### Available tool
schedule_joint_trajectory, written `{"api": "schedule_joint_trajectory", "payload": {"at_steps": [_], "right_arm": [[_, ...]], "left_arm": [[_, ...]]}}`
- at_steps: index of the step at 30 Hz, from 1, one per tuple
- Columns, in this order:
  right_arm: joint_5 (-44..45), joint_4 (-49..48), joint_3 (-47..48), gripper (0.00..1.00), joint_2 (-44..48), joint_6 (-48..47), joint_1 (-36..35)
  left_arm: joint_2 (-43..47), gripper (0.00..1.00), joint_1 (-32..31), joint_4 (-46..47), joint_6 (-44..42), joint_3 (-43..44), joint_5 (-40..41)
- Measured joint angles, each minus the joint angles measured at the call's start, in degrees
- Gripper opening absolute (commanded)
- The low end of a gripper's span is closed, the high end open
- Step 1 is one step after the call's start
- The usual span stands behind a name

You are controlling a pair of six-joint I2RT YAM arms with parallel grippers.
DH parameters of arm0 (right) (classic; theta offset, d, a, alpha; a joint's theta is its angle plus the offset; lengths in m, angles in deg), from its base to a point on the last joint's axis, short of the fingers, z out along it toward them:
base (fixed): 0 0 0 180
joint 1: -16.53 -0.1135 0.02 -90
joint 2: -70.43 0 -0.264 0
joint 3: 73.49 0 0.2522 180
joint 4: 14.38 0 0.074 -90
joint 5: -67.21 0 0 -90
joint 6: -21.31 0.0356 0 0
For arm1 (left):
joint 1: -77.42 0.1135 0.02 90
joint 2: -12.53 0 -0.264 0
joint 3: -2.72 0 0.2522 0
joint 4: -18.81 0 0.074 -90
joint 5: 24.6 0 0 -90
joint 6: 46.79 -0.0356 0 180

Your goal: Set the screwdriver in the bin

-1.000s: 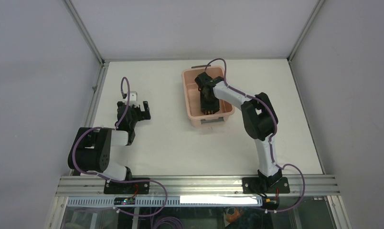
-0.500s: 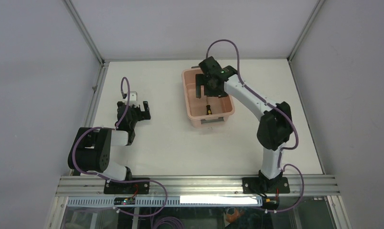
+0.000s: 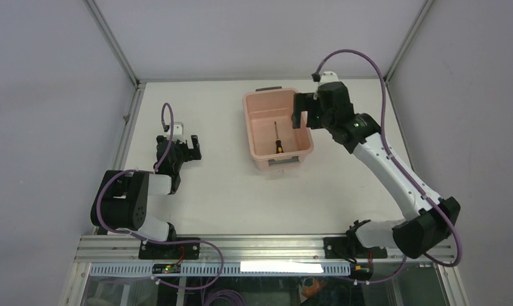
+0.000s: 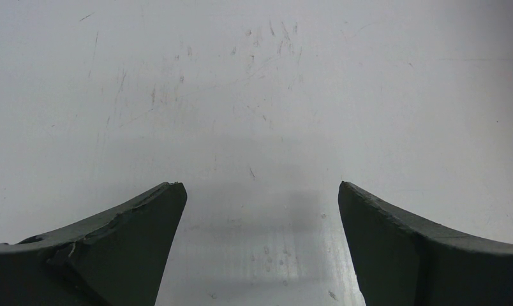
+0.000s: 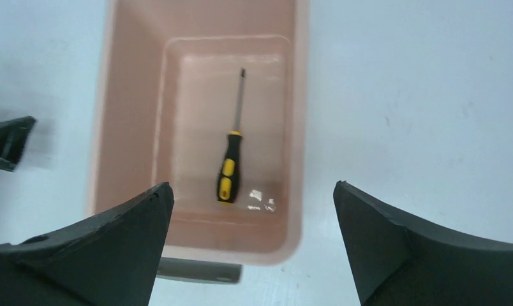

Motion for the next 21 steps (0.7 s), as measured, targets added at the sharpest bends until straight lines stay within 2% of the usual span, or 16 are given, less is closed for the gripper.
{"api": "schedule_joint_trajectory", "payload": {"at_steps": [9, 17, 21], "right_arm": [[0.2, -11.5, -30.6, 0.99, 19.2, -1.8, 11.3], [4.6, -19.8, -50.9, 0.99, 34.1, -1.5, 12.7], [6.4, -23.5, -55.8, 0.99, 38.2, -1.2, 12.7]], "left_arm": [[0.0, 0.99, 0.0, 0.0, 0.0, 0.0, 0.0], [0.0, 0.99, 0.0, 0.0, 0.0, 0.0, 0.0], [0.0, 0.99, 0.0, 0.0, 0.0, 0.0, 0.0]]}}
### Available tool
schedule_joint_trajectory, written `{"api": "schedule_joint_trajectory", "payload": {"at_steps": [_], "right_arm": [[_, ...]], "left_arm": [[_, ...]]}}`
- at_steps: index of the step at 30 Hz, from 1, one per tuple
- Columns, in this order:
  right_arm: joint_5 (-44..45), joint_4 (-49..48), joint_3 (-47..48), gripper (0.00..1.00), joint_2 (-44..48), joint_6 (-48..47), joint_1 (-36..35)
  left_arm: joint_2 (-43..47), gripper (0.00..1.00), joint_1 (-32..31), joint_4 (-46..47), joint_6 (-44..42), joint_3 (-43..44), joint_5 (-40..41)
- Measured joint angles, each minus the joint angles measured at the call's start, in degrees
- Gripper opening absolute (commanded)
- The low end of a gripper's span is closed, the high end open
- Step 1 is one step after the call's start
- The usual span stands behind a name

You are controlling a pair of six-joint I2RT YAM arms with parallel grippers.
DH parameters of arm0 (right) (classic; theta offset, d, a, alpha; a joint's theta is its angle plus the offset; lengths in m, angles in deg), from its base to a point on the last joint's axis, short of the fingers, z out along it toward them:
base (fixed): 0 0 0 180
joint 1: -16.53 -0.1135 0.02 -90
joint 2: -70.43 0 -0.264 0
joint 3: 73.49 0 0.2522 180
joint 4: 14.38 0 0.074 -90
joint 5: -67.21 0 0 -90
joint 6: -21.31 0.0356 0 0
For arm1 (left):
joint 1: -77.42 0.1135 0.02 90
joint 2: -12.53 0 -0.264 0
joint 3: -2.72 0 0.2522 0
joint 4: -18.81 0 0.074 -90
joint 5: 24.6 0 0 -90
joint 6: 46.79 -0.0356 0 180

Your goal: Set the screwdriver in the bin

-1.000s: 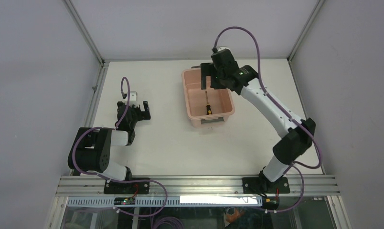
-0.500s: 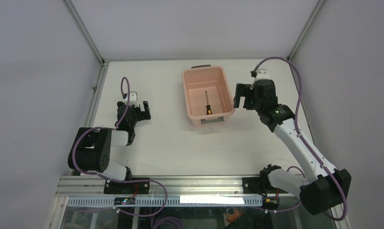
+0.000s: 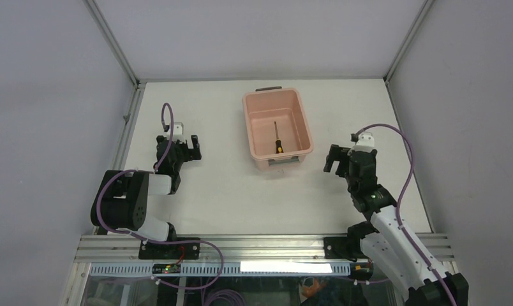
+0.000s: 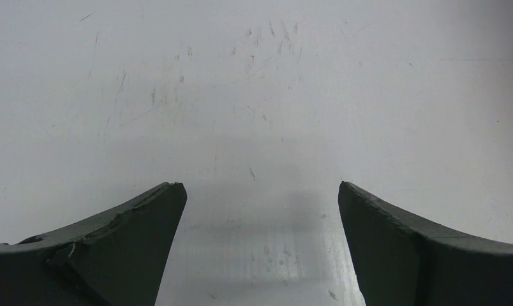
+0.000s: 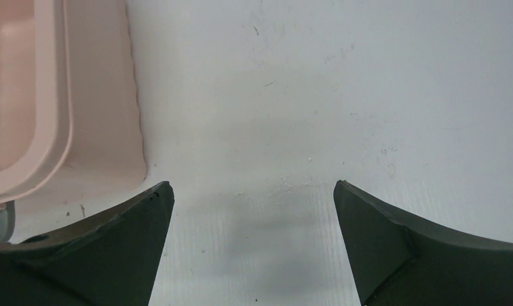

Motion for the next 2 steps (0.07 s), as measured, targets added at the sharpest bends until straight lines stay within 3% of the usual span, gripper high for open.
{"api": "schedule_joint_trajectory", "payload": {"at_steps": [2], "right_arm": [[0.7, -1.6, -1.0, 0.99, 1.1, 0.1, 0.0]], "left_arm": [[0.0, 0.99, 0.0, 0.0, 0.0, 0.0, 0.0]]}}
